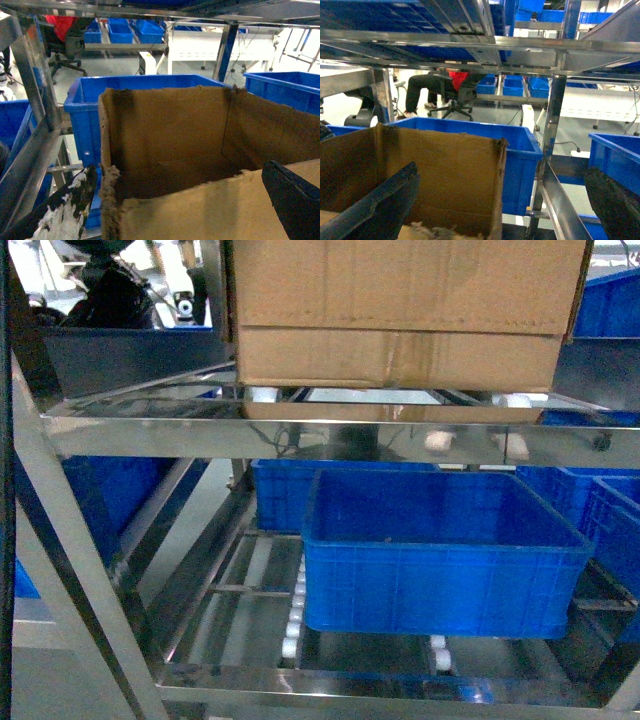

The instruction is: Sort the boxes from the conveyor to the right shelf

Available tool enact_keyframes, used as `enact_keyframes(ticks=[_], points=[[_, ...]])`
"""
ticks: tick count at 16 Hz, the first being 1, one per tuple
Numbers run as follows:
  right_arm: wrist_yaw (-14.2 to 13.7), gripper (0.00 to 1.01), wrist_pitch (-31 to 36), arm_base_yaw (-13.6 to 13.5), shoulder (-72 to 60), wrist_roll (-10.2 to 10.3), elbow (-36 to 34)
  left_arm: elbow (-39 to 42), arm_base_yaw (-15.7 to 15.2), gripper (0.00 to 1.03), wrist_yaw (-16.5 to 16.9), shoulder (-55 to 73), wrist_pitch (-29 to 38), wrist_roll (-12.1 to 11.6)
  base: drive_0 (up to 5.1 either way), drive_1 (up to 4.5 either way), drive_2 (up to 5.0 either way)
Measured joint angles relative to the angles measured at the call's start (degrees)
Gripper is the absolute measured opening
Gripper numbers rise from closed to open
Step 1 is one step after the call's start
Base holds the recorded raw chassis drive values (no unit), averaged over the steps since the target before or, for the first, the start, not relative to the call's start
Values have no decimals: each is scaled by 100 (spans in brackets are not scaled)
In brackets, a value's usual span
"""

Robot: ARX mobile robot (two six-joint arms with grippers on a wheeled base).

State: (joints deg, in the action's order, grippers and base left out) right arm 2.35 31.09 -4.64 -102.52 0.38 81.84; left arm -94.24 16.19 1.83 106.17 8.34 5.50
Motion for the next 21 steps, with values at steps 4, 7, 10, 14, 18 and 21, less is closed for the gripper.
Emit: enact_keyframes(ticks=[4,7,10,14,18,21], points=[[-267,98,861,-105,704,-66,-1069,1036,98,98,-151,-719,581,-142,0,0,0],[-671,98,1504,-136,1460,-186,-2190,2083,33,98,-199,-1209,1276,-407,0,0,0],[-380,98,1274,-55,2415,-184,-3161,3132,-125,98,-361,-2164,1617,-533,0,0,0],[164,98,-525,345,4172,-39,-4026,4826,-39,98,-1333,-4325,605,-380,0,0,0],[94,94,-1274,400,4557,-101,-4070,5101,72,98,-1432,-4581,361,-219,0,0,0],[-212,63,-1047,435,5167,-101,-5073,5737,-92,78,-1637,-4892,1349,-404,0,0,0]])
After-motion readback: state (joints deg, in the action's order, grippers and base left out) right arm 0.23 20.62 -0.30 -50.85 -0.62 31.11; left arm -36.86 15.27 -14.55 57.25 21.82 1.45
